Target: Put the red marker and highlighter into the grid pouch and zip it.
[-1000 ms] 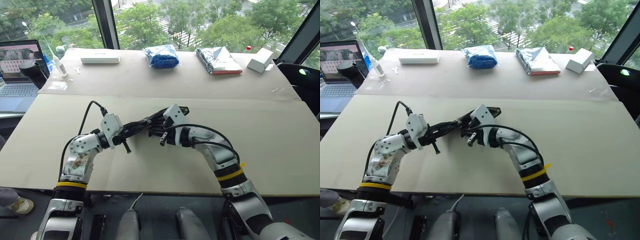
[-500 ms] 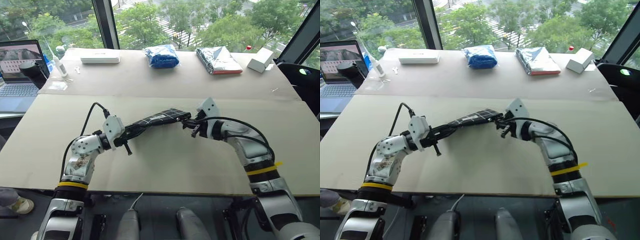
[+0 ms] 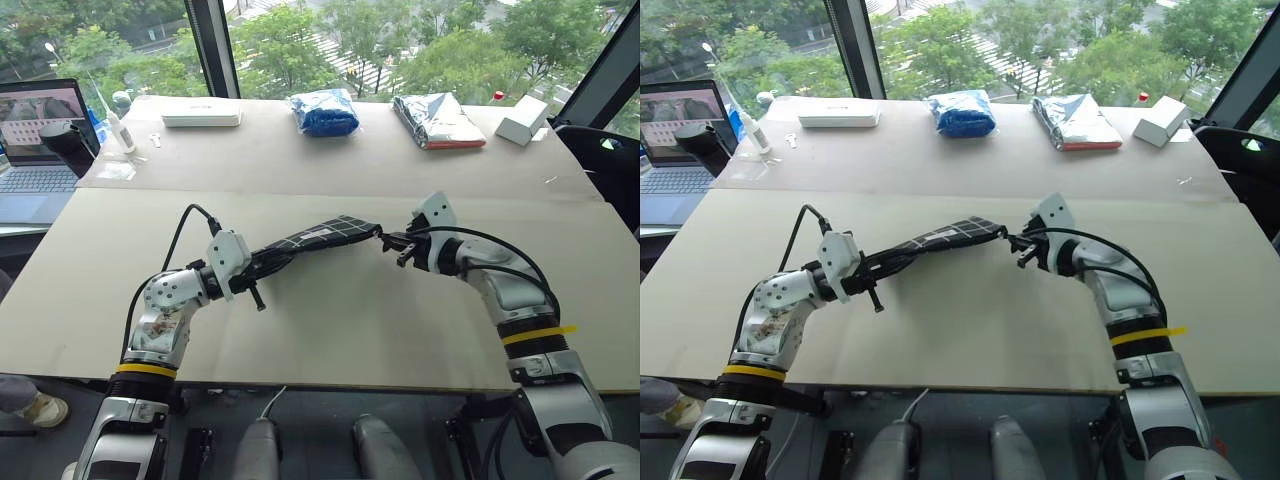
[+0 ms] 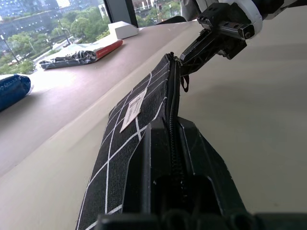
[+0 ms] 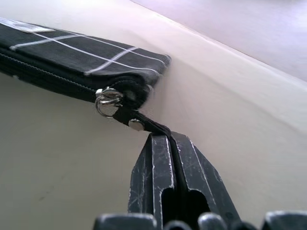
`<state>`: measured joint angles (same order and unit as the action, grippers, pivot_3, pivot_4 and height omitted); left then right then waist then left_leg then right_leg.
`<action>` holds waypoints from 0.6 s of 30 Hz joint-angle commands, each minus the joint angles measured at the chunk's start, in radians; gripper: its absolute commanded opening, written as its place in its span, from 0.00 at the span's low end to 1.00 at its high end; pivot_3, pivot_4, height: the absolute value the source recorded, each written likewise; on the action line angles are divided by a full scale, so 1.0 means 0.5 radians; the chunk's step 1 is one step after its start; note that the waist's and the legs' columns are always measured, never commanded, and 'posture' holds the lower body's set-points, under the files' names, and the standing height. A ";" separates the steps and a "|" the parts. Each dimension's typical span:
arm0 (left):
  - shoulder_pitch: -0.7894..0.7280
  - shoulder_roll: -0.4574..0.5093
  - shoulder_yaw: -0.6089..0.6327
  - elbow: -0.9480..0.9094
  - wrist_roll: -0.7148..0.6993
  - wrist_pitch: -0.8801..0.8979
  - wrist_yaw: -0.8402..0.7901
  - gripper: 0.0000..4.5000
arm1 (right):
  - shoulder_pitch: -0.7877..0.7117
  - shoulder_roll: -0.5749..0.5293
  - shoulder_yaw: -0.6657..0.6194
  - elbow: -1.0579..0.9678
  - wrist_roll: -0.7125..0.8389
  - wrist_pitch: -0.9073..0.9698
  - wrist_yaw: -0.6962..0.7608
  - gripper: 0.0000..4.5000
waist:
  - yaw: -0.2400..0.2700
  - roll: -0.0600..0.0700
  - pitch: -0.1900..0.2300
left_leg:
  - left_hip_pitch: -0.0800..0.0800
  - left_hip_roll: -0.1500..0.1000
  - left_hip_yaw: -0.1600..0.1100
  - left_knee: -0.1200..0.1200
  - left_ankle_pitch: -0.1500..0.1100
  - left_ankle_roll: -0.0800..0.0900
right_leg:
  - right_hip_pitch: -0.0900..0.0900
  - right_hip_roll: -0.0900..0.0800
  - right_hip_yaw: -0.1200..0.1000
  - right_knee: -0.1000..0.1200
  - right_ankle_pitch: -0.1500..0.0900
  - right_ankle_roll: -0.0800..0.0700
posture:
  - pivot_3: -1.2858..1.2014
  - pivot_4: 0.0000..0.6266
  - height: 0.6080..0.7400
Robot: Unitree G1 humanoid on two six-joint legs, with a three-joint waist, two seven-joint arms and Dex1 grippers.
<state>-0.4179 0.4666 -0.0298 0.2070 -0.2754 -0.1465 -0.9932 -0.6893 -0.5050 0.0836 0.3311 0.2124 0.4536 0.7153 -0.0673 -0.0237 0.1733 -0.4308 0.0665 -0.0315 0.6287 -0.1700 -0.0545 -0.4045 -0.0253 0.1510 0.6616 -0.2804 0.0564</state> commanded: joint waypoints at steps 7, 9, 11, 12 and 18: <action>-0.048 0.047 0.074 -0.028 -0.030 -0.014 0.010 0.00 | 0.094 -0.106 -0.130 -0.178 0.094 0.016 0.107 0.40 | 0.000 0.000 0.000 | 0.000 0.000 0.000 -0.001 0.000 0.000 | 0.000 0.000 0.000 -0.002 0.000 0.000 | 0.52 0.24 1.00; -0.053 0.039 0.074 -0.017 -0.026 -0.019 0.005 0.00 | 0.125 -0.090 -0.143 -0.264 0.137 0.055 0.146 0.56 | -0.003 0.000 0.000 | 0.000 0.000 0.000 -0.001 0.000 0.000 | 0.000 0.000 0.000 -0.001 0.000 0.000 | 0.52 0.24 1.00; -0.058 0.031 0.073 0.000 -0.021 -0.030 -0.005 0.00 | 0.130 -0.072 -0.181 -0.291 0.177 0.125 0.146 0.72 | -0.007 0.000 0.000 | 0.000 0.000 0.000 -0.001 0.000 0.000 | 0.000 0.000 0.000 -0.001 0.000 0.000 | 0.52 0.24 1.00; -0.061 0.027 0.071 0.012 -0.019 -0.039 -0.013 0.00 | 0.147 -0.081 -0.192 -0.316 0.210 0.164 0.184 0.79 | -0.005 0.000 0.000 | 0.000 0.000 0.000 -0.001 0.000 0.000 | 0.000 0.000 0.000 -0.001 0.000 0.000 | 0.52 0.24 1.00; -0.089 0.018 0.032 0.096 -0.026 -0.124 -0.147 0.00 | 0.348 -0.315 -0.261 -0.460 0.305 0.219 0.431 0.94 | 0.032 0.000 0.000 | 0.000 -0.001 0.000 0.000 0.000 0.000 | 0.002 -0.001 0.000 -0.003 0.000 0.000 | 0.52 0.24 1.00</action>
<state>-0.4417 0.4725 -0.0076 0.2562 -0.2766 -0.1749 -1.0372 -0.5355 -0.6236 0.0091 0.1563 0.3353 0.5606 0.8868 -0.0514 -0.0237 0.1733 -0.4312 0.0656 -0.0314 0.6287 -0.1700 -0.0545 -0.4037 -0.0262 0.1509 0.6595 -0.2805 0.0565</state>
